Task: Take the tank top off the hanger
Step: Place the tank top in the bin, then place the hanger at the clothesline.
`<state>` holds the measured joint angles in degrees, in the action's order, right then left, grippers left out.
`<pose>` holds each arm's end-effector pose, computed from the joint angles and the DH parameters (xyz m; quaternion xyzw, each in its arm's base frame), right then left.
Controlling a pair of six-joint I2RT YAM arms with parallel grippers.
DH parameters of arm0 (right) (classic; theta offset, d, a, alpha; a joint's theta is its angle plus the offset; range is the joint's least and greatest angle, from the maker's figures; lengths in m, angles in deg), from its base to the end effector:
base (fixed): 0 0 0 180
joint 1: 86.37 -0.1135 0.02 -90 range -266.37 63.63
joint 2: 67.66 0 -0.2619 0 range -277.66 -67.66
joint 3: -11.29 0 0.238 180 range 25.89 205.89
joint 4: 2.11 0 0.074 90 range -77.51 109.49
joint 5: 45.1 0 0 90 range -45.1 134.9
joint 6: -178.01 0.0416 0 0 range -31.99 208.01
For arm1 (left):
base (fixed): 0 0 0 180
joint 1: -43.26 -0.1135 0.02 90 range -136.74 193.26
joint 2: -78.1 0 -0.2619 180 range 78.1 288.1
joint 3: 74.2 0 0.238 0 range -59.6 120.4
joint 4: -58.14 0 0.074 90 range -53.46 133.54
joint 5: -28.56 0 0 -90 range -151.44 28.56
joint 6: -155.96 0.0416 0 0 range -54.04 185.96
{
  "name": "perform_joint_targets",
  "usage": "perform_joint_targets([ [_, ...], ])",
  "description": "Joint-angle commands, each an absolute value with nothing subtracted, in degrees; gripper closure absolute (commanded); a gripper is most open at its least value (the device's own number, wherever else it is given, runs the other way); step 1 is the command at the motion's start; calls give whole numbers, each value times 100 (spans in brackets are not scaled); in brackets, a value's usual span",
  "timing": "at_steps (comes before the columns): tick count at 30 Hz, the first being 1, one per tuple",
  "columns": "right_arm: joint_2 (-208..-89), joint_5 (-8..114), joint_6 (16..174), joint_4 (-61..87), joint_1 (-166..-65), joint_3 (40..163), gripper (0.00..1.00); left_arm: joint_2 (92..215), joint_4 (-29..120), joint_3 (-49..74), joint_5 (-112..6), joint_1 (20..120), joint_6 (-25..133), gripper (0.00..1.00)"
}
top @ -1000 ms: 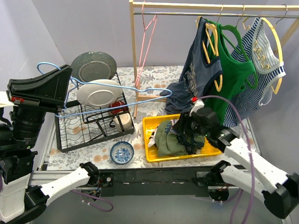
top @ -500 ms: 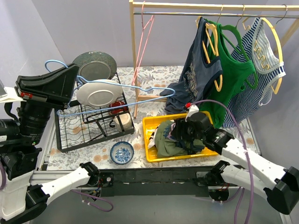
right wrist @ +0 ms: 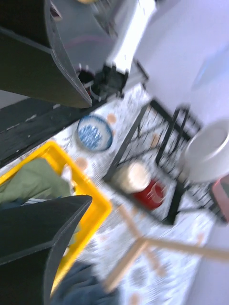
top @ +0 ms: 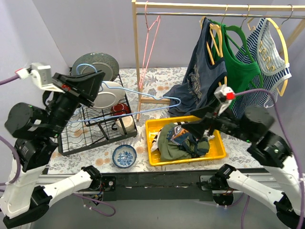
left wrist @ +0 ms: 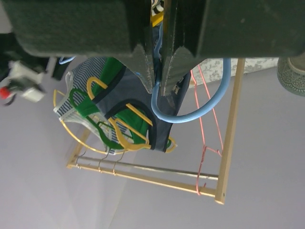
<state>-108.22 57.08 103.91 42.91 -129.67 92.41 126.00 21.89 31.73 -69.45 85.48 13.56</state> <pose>0.0785 0.0861 0.4296 -0.2429 0.6921 0.4012 0.5486 0.0612 -0.0477 0.5525 -0.1072 0.5521 -0.5805 0.5888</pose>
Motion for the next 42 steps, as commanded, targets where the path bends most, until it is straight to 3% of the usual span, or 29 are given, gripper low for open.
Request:
perform_joint_targets([
  [1,-11055,7442,9759,4624,-12996,10172,17,12820,1674,3216,-6698,8528,1551,100],
  [9,-11406,7267,9970,3887,-12996,10428,16,12943,1682,3014,-6206,8536,1622,100],
  [18,-11793,7442,9978,3588,-12996,10385,22,13048,1647,3031,-5837,8536,1402,100],
  [19,-11811,7495,10005,3535,-12996,10367,25,13057,1647,3023,-5793,8528,1384,100],
  [22,-11776,7566,10023,3421,-12996,10262,52,13092,1665,3040,-5792,8536,1349,100],
  [23,-11733,7514,10023,3403,-12987,10236,72,13110,1682,3057,-5801,8528,1340,100],
  [25,-11697,7461,9962,3377,-12996,10227,94,13136,1691,3101,-5775,8536,1323,100],
  [26,-11645,7391,9961,3342,-12996,10218,99,13171,1682,3119,-5732,8536,1314,100],
  [30,-11460,7268,9952,3148,-12996,10095,99,13268,1612,3277,-5678,8536,1296,100],
  [33,-11275,6952,9935,3017,-12996,9990,99,13303,1638,3382,-5626,8536,1279,74],
  [34,-11223,6873,9926,2990,-12996,9972,99,13312,1647,3418,-5600,8536,1270,52],
  [37,-10994,6600,9952,2850,-12996,9928,99,13321,1673,3541,-5529,8536,1217,27],
  [42,-10599,5880,9988,2927,-12987,10077,99,13163,1867,3515,-5678,8536,1042,8],
])
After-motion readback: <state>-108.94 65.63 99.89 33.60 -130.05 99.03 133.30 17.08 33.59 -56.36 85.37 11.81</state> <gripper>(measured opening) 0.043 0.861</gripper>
